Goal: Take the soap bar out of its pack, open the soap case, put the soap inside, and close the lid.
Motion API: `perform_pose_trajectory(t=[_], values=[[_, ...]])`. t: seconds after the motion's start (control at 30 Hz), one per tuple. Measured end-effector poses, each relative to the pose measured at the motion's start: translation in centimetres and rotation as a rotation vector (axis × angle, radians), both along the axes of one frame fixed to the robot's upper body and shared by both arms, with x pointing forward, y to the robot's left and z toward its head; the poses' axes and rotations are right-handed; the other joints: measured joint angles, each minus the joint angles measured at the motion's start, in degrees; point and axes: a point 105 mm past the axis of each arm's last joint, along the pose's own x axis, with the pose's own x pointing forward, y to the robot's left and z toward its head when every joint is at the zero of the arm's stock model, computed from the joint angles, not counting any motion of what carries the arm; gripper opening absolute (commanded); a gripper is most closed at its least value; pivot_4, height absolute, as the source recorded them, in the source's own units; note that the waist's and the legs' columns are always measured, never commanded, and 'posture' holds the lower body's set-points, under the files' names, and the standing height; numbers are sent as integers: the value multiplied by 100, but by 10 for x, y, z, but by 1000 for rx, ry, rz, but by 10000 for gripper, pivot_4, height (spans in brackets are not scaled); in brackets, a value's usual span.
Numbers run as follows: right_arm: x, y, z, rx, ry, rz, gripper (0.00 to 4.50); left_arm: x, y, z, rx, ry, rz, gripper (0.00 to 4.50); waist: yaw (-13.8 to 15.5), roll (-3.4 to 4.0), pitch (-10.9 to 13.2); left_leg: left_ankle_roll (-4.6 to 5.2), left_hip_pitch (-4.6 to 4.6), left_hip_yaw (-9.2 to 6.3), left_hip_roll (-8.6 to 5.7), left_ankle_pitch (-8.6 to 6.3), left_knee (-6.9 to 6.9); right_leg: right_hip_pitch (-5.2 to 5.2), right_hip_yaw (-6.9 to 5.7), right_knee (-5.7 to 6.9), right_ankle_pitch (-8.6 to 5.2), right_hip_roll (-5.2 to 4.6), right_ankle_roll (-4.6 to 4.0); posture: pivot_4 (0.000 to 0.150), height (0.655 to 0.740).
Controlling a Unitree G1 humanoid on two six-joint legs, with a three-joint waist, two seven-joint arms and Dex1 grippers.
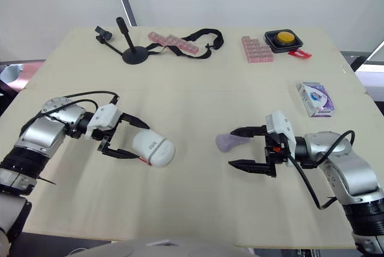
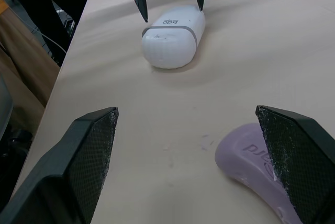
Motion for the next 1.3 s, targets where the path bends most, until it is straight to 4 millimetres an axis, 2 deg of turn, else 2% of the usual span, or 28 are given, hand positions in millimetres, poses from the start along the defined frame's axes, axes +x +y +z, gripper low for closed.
perform_pose_trajectory(t=[0.3, 0.73, 1.0, 1.17, 1.3], values=[[0, 1, 0, -5, 6, -11, 44846, -7, 1, -8, 35, 13, -46, 45000, 23, 0, 0, -1, 0, 0, -1, 0, 1, 1, 0, 1, 0, 2, 1, 1500, 7096], [2, 3, 0, -2, -4, -12, 44846, -17, -8, -24, -5, -4, -2, 45000, 32, -1, 0, -2, -2, 0, 0, 0, 2, 3, -3, -2, 1, 4, 2, 1500, 7096], [4, 4, -1, 12, -3, -7, 44846, -12, -10, -30, 1, -60, 56, 45000, 38, -2, 0, -2, -2, -1, 0, 0, 4, 4, -4, 0, 1, 3, 2, 1500, 7096], [0, -4, -9, 56, -49, 4, 44846, -10, -10, -31, -19, -70, 91, 45000, 40, -4, -2, -1, -6, -1, 2, -1, 6, 3, -6, 1, 1, 0, 1, 1500, 7096], [-8, -21, -31, 64, -91, -54, 44846, -10, -11, -33, -24, -67, 98, 45000, 49, -4, -2, 2, -22, -2, 5, -2, 19, -3, -17, 4, 0, -9, 1, 1500, 7096]])
